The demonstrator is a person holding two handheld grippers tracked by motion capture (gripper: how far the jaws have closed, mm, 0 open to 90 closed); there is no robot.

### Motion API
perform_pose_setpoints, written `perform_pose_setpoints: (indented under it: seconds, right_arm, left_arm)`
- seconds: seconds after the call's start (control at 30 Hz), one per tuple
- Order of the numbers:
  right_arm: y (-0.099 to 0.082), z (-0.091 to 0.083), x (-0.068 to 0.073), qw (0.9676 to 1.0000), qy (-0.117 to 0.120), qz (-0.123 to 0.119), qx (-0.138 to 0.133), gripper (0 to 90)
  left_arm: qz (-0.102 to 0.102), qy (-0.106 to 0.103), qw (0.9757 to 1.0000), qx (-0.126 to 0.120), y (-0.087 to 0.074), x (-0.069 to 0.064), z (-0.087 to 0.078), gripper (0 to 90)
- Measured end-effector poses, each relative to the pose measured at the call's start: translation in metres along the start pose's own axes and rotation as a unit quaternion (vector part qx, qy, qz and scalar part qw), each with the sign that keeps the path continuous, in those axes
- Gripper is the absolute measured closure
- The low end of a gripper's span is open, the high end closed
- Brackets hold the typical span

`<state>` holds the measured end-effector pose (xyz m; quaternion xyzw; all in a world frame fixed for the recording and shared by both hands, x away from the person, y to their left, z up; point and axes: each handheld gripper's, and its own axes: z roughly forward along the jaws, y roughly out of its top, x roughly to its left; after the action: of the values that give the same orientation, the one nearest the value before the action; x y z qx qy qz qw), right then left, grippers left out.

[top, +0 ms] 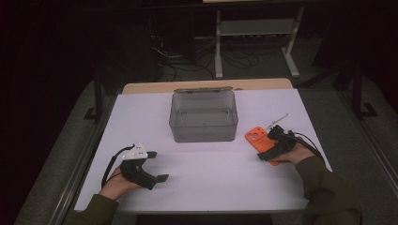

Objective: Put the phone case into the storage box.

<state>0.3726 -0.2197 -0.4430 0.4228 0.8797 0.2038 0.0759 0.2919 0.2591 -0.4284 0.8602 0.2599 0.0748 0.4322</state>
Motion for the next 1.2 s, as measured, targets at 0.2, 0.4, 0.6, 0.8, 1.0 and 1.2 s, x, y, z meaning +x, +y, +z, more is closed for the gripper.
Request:
perform_pose_setpoints:
  seconds: [0.2,0.4,0.6,0.8,1.0,1.2]
  right_arm:
    - [0.0013,0.0008,0.0029,0.9999,-0.011,0.0,0.011,0.0]
    - [0.0029,0.0012,0.0029,0.9998,-0.011,-0.002,0.016,0.0]
    - [0.0027,-0.0002,0.0021,0.9998,-0.012,0.002,0.015,2.4]
    - [0.0015,-0.0038,-0.0012,0.9999,-0.014,0.005,0.007,10.3]
    - [0.0005,-0.0048,-0.0002,0.9999,-0.016,0.004,0.003,13.2]
    - [0.0006,-0.0047,0.0001,0.9999,-0.016,0.002,0.004,14.0]
  left_arm:
    - [-0.001,0.001,1.0,0.0,-0.0001,0.0,-0.0003,0.0]
    - [-0.002,0.001,1.0,-0.001,-0.0001,0.0,-0.0003,0.0]
    - [-0.003,0.001,1.0,-0.001,0.0,0.0002,-0.0008,0.0]
    - [-0.003,0.001,1.0,-0.001,-0.0001,0.0001,-0.0002,0.0]
    - [-0.003,0.001,1.0,-0.001,-0.0001,0.0002,-0.0004,0.0]
    - [-0.002,0.0,1.0,-0.001,0.0001,-0.0001,-0.0007,0.0]
